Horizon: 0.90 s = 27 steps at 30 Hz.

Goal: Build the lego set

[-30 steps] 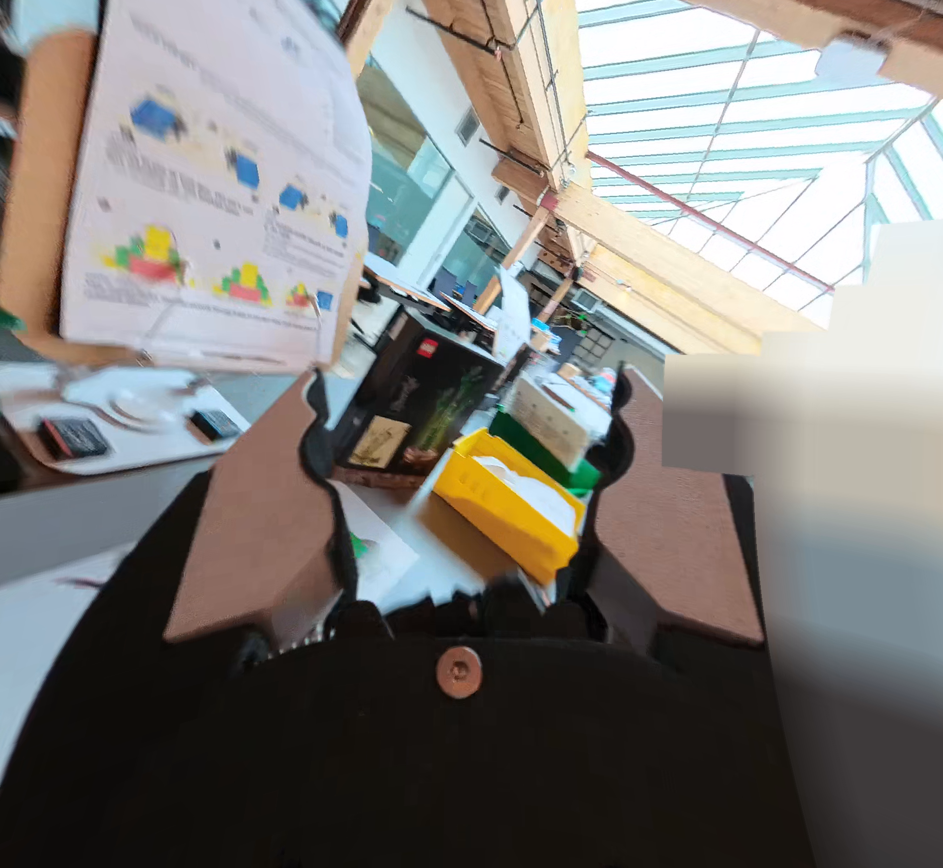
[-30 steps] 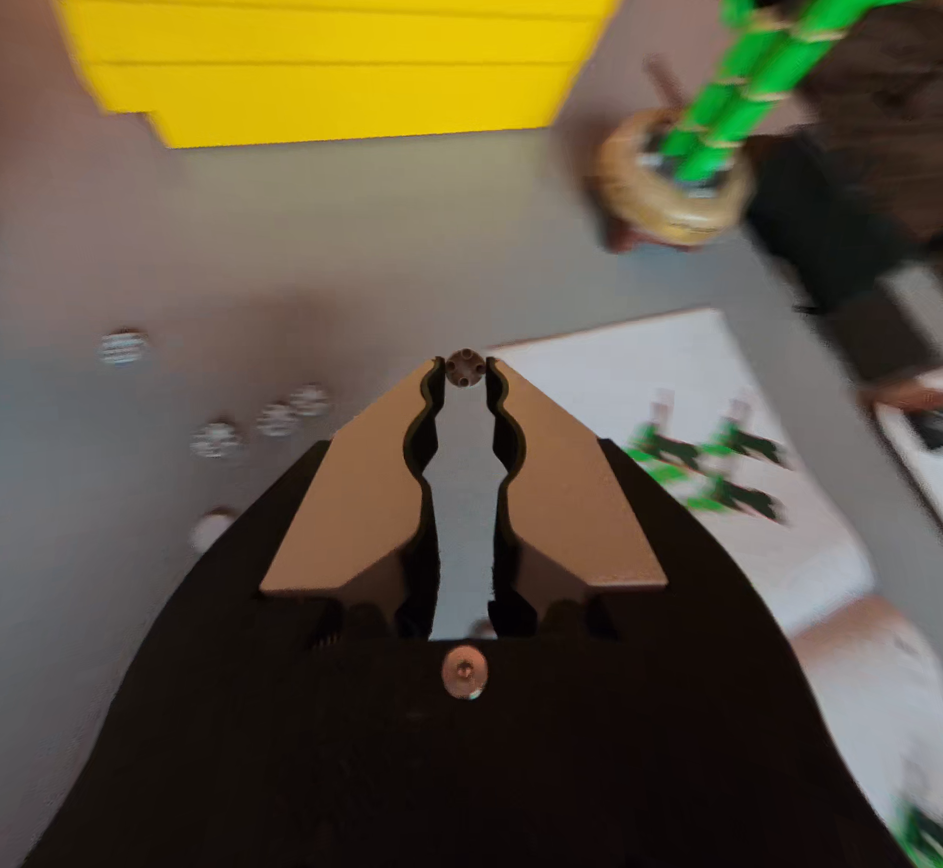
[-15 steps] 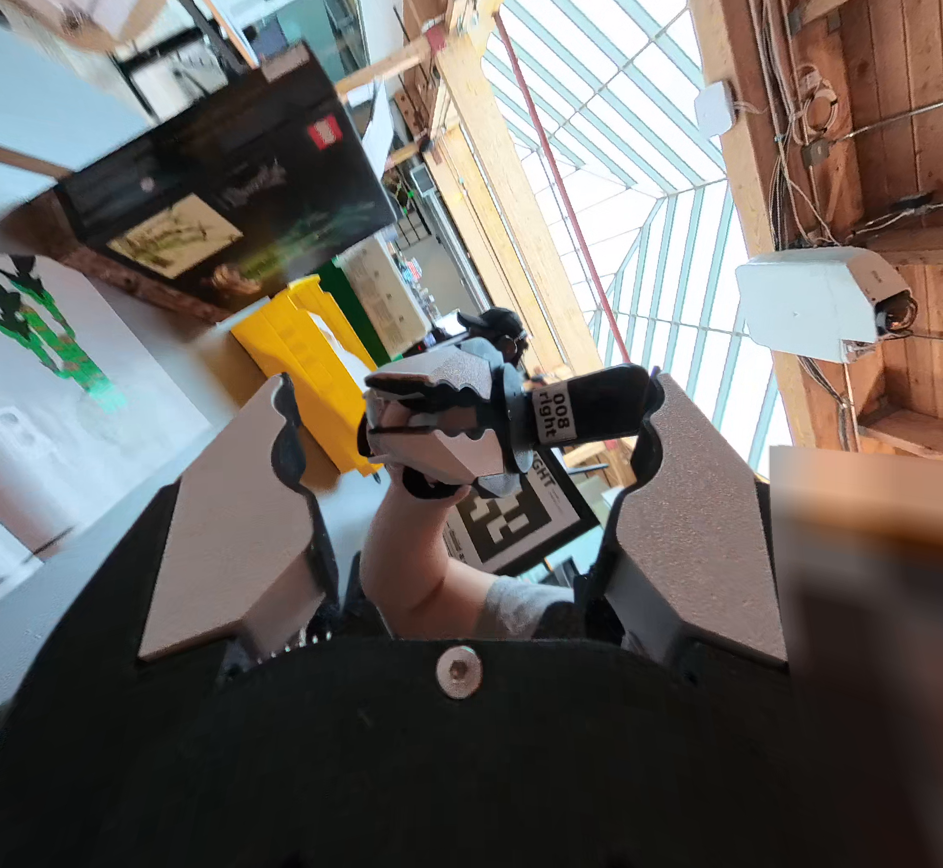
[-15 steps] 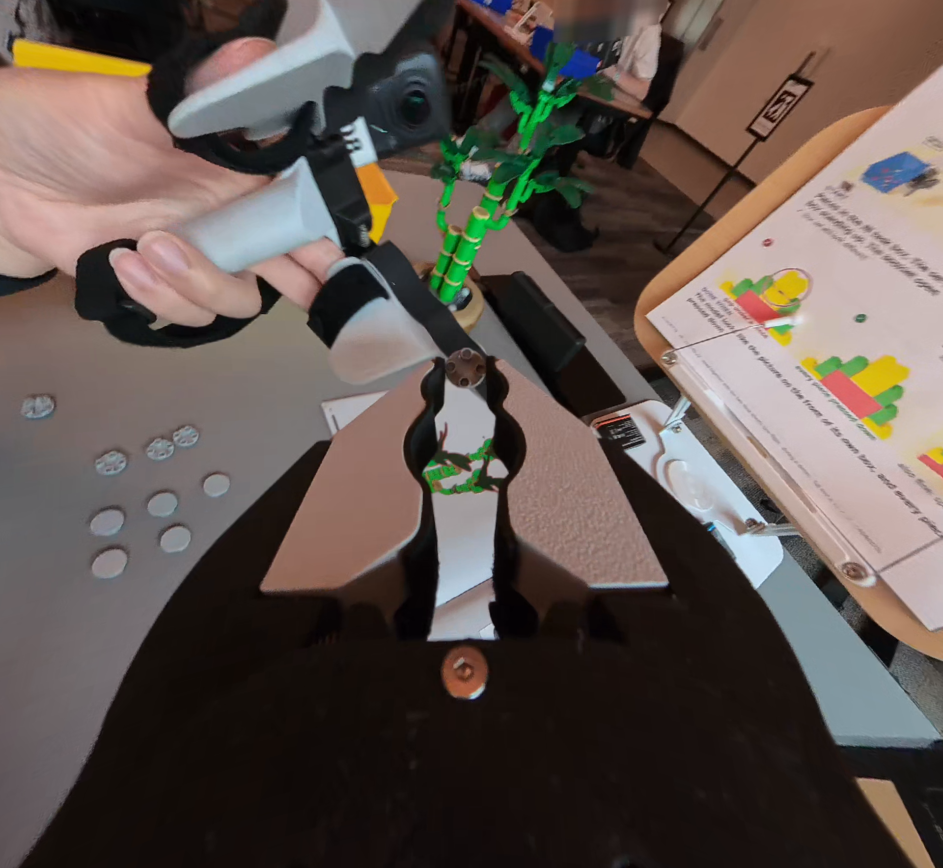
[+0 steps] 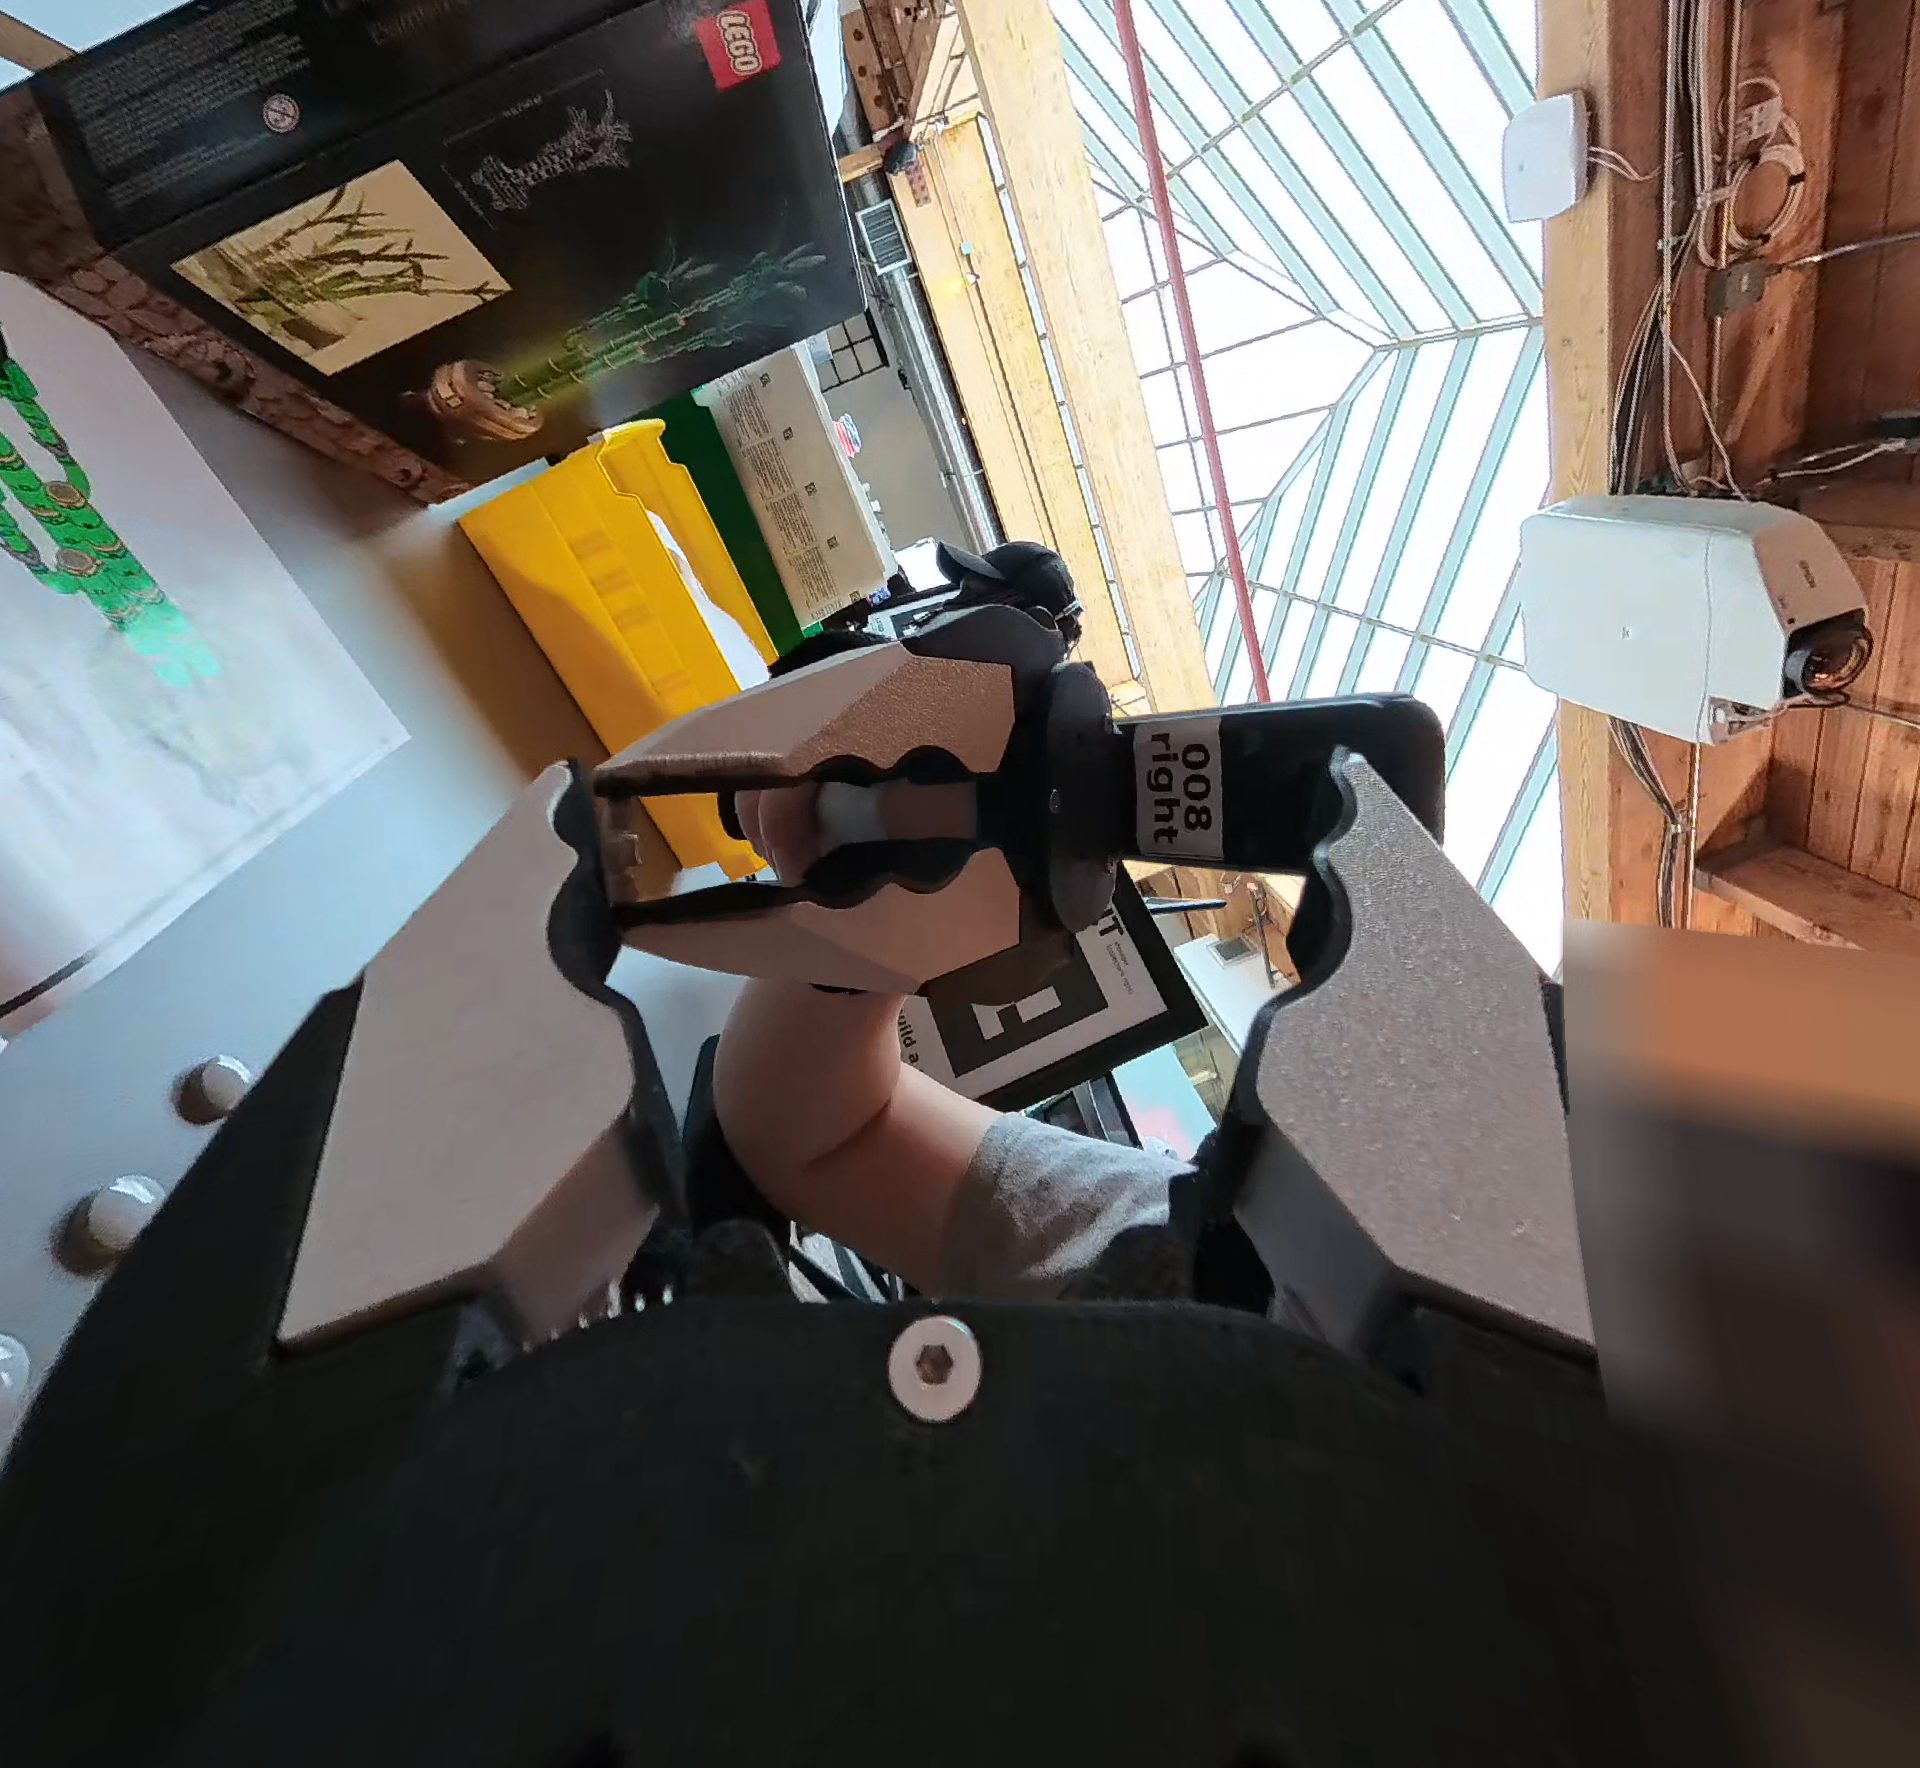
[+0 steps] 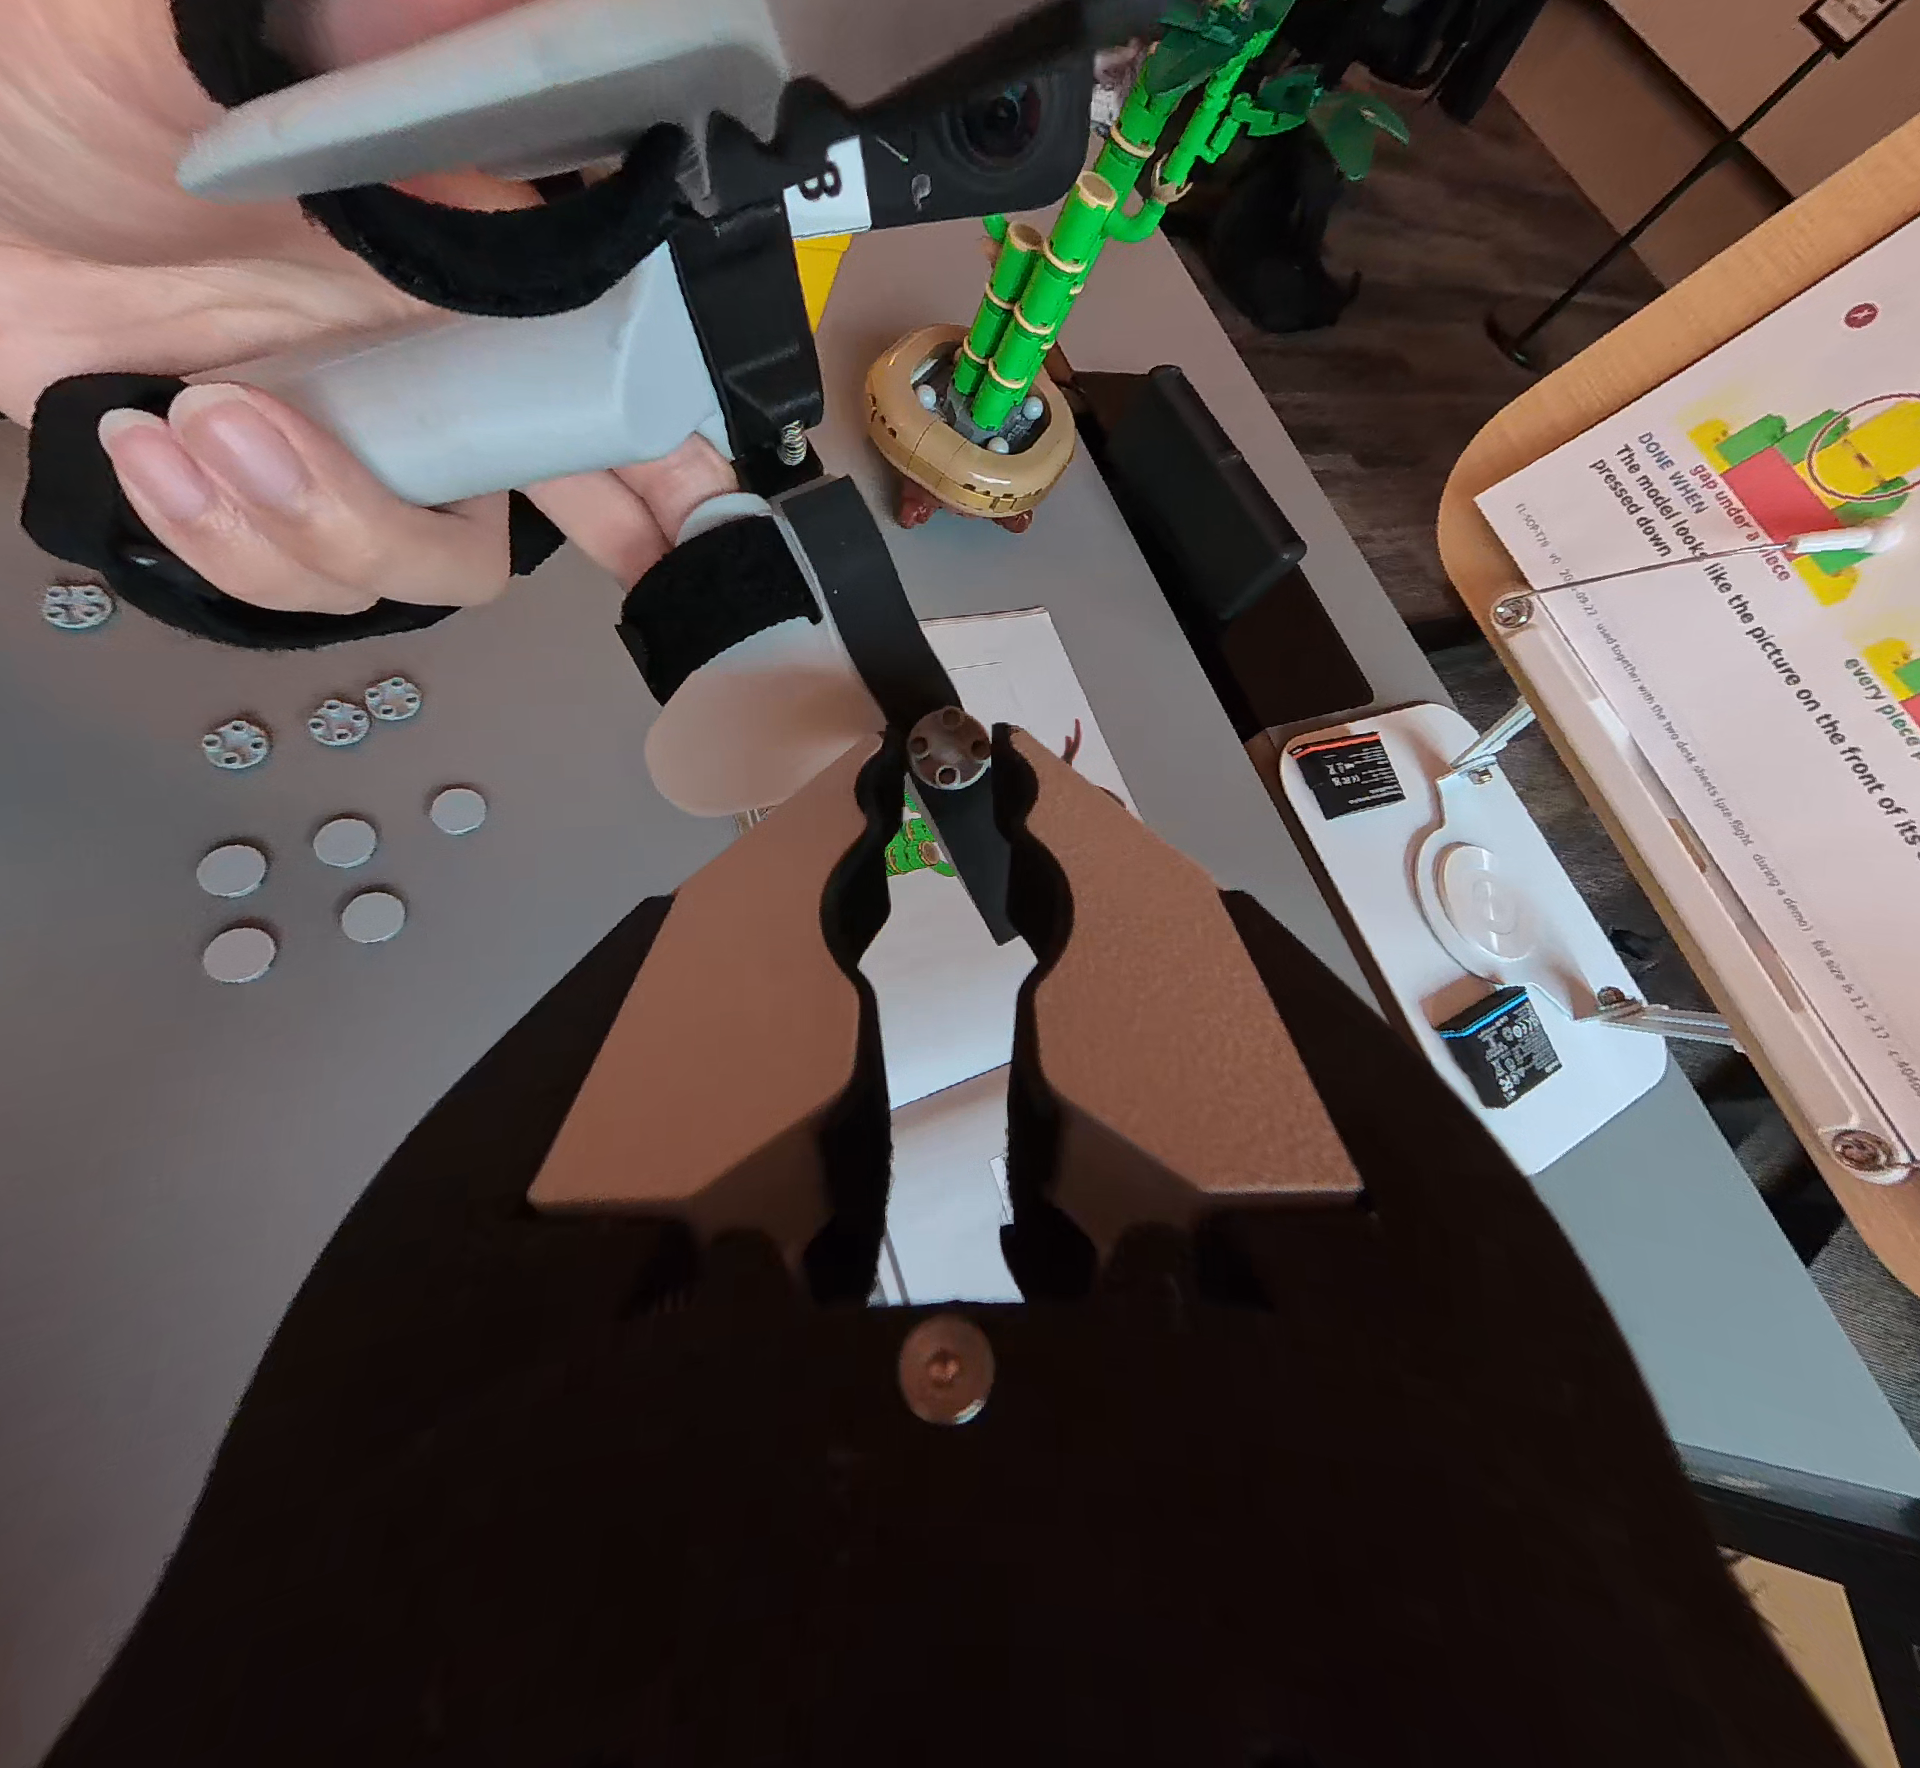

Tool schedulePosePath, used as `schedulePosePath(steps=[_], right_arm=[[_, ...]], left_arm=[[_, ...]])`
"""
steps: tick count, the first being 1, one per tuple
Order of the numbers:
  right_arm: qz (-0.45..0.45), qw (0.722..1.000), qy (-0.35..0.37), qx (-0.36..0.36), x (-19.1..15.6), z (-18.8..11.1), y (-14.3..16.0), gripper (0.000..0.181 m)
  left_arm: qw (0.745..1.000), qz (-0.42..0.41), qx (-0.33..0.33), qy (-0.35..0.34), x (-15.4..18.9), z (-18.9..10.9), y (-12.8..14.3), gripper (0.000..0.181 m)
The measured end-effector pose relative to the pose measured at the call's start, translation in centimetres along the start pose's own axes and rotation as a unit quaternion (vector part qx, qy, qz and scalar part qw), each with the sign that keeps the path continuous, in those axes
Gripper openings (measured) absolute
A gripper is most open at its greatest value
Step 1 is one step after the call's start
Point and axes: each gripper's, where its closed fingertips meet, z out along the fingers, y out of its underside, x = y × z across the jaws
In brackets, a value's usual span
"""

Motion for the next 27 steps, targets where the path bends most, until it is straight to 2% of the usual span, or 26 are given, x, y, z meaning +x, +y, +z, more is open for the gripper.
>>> schedulePosePath(steps=[1, 10, 16, 18, 21, 24, 27], right_arm=[[0.003, 1.000, -0.004, 0.000, 0.0, 0.0, 0.0, 0.017], [0.011, 1.000, -0.013, 0.016, 0.1, -0.7, -0.4, 0.024], [0.016, 0.993, -0.064, 0.100, -0.9, -3.0, -3.2, 0.029], [0.012, 0.986, -0.117, 0.118, -2.6, -3.5, -3.6, 0.026], [-0.016, 0.972, -0.216, 0.092, -6.7, -2.6, -2.3, 0.025], [-0.071, 0.959, -0.268, 0.057, -10.8, -0.1, -0.2, 0.024], [-0.087, 0.944, -0.316, 0.040, -15.1, 2.6, 1.3, 0.021]], left_arm=[[1.000, -0.001, -0.001, 0.001, 0.0, 0.0, 0.0, 0.131], [0.999, -0.020, 0.006, 0.024, 0.3, -0.2, -0.2, 0.127], [0.999, -0.024, 0.032, 0.028, 0.3, -1.5, -1.6, 0.126], [0.999, -0.018, 0.043, 0.025, 0.5, -2.2, -2.1, 0.126], [0.998, 0.000, 0.063, 0.012, 0.7, -3.5, -3.2, 0.125], [0.997, 0.014, 0.082, 0.002, 1.0, -4.8, -4.2, 0.125], [0.995, 0.033, 0.095, -0.021, 0.8, -5.7, -4.8, 0.124]])
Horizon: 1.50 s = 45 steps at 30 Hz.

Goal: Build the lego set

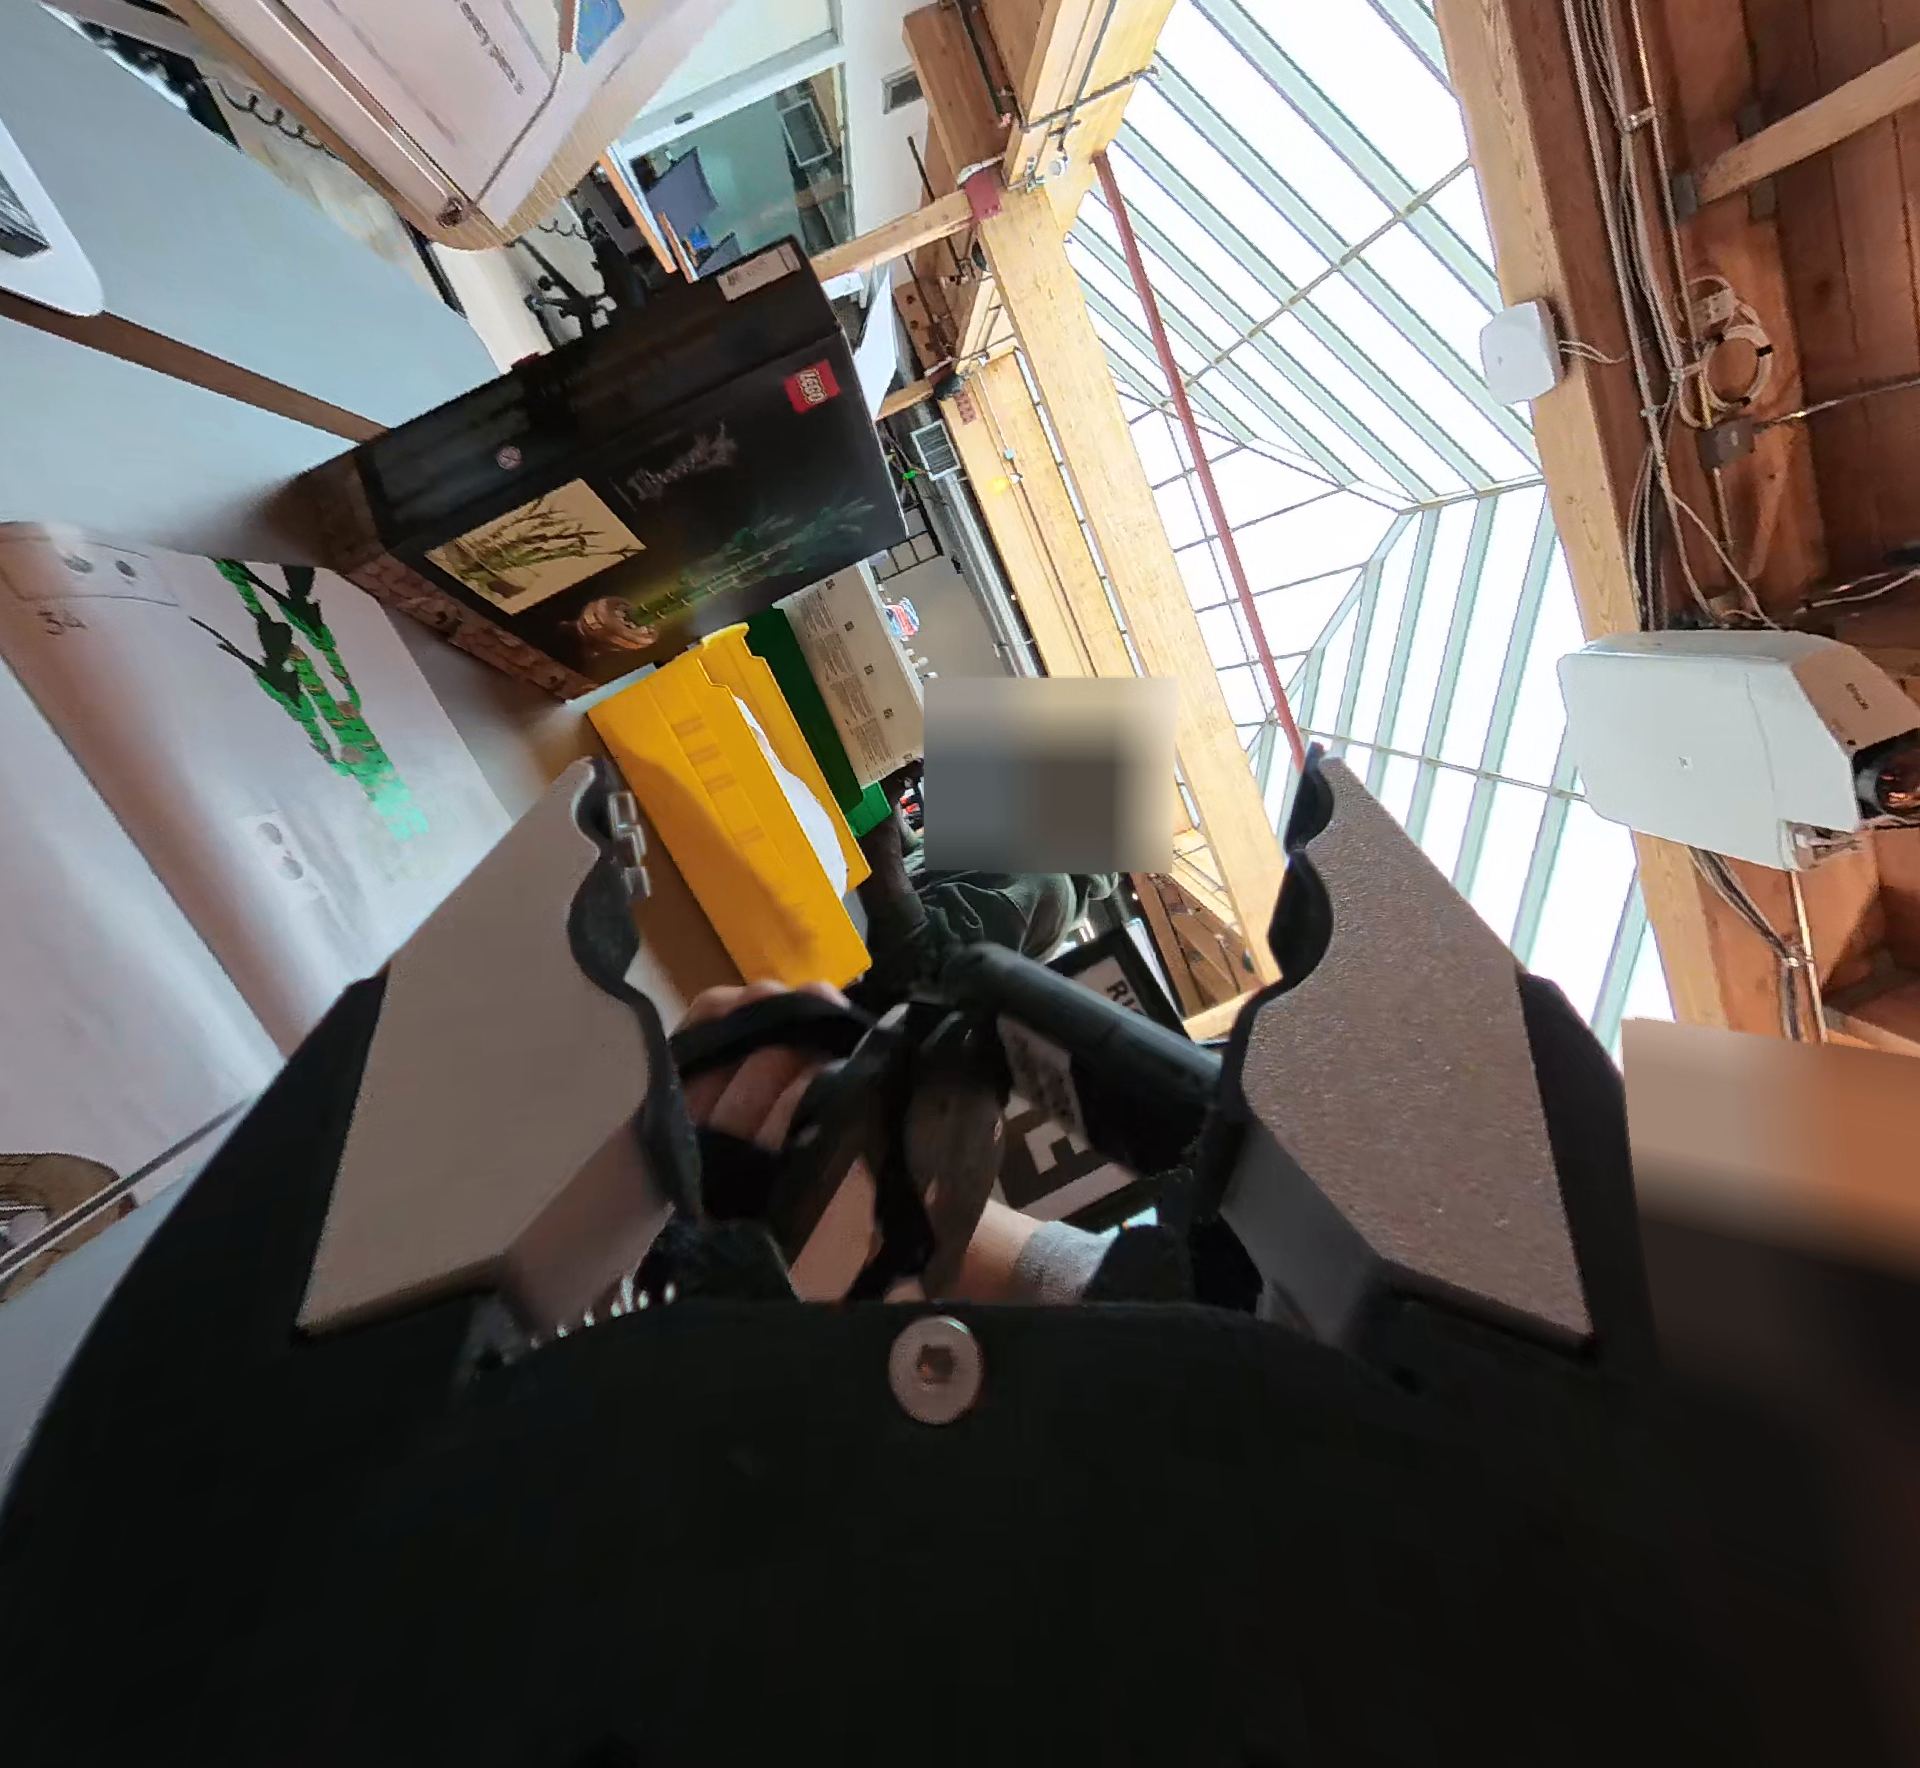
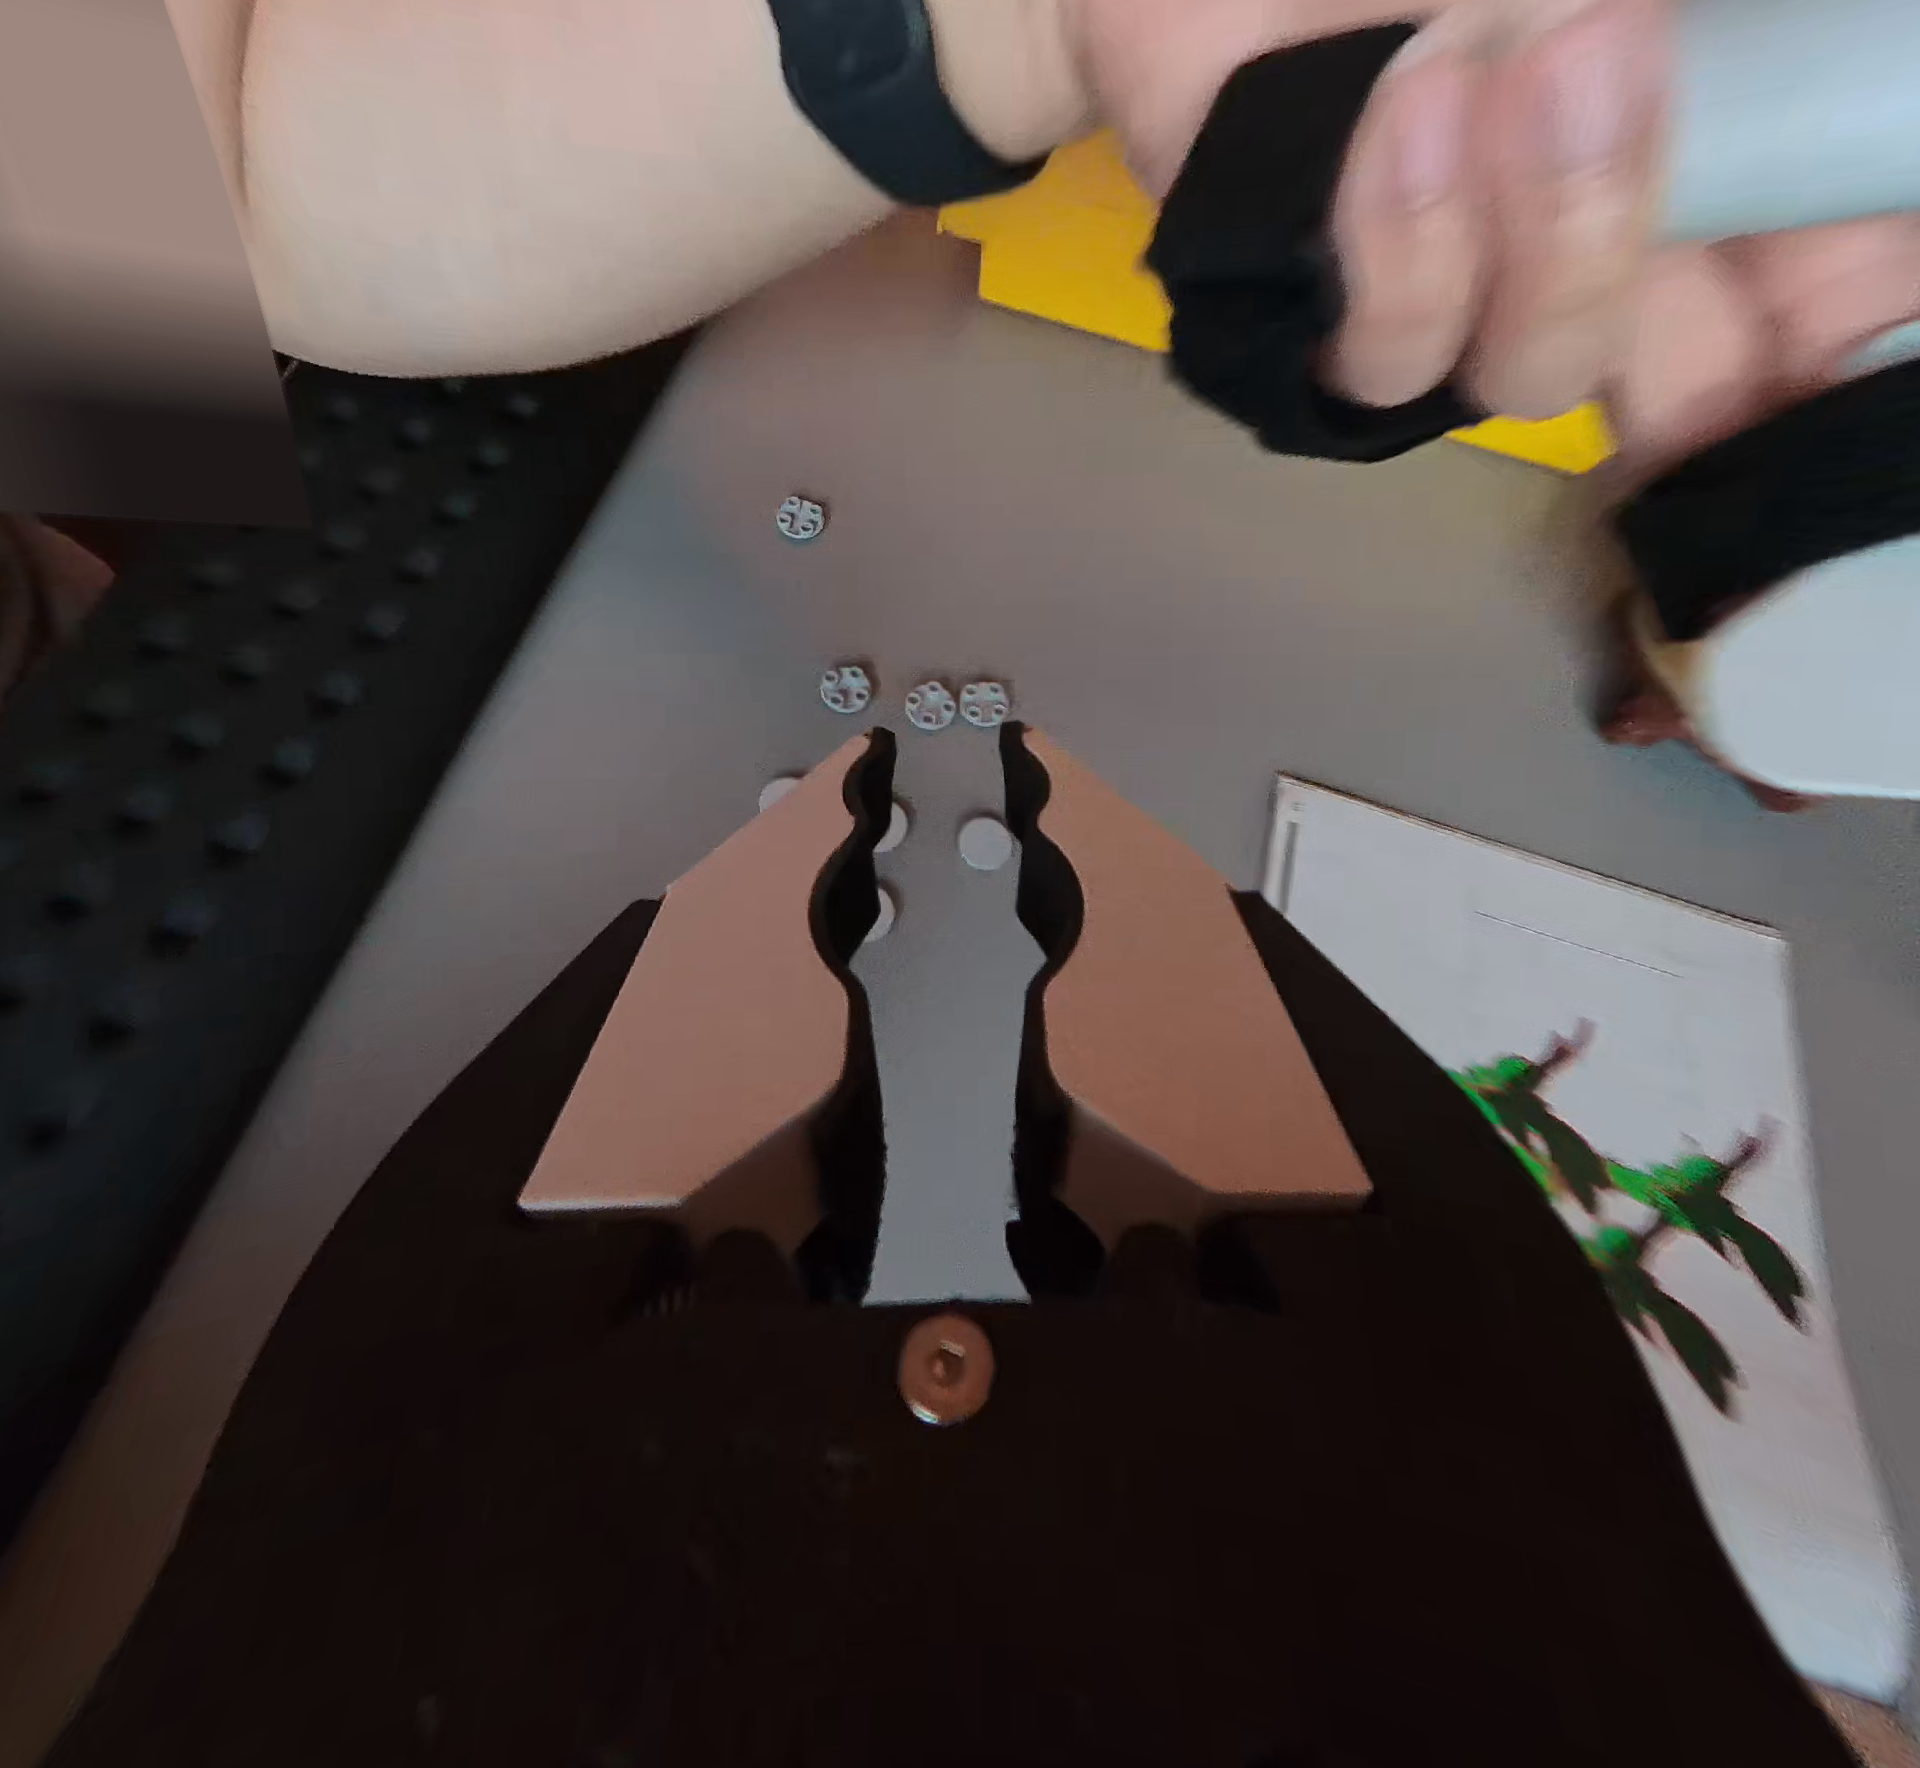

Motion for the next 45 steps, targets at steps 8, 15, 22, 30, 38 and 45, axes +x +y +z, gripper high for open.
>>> schedulePosePath(steps=[8, 15, 22, 30, 38, 45], right_arm=[[0.025, 0.994, 0.021, -0.108, 0.5, 5.6, 6.1, 0.024], [0.065, 0.992, 0.027, -0.106, 1.2, 5.8, 6.7, 0.023], [0.069, 0.991, 0.013, -0.111, 0.7, 6.0, 6.9, 0.014], [0.009, 0.994, 0.043, -0.097, 1.3, 1.1, 2.6, 0.014], [0.077, 0.968, 0.234, 0.051, 8.6, -10.9, -1.5, 0.014], [0.117, 0.946, 0.299, 0.036, 11.2, -11.9, 0.3, 0.014]], left_arm=[[1.000, 0.005, 0.000, 0.006, 0.6, -0.2, -0.1, 0.124], [1.000, 0.003, -0.009, 0.014, 0.9, 0.2, 0.3, 0.123], [1.000, 0.003, -0.007, 0.012, 0.7, 0.1, 0.2, 0.122], [1.000, -0.005, -0.010, -0.006, -0.6, -0.1, 0.0, 0.124], [0.999, -0.020, -0.045, -0.008, -1.4, 2.1, 2.5, 0.124], [0.998, -0.050, -0.037, 0.020, -1.7, 4.1, 3.7, 0.121]])
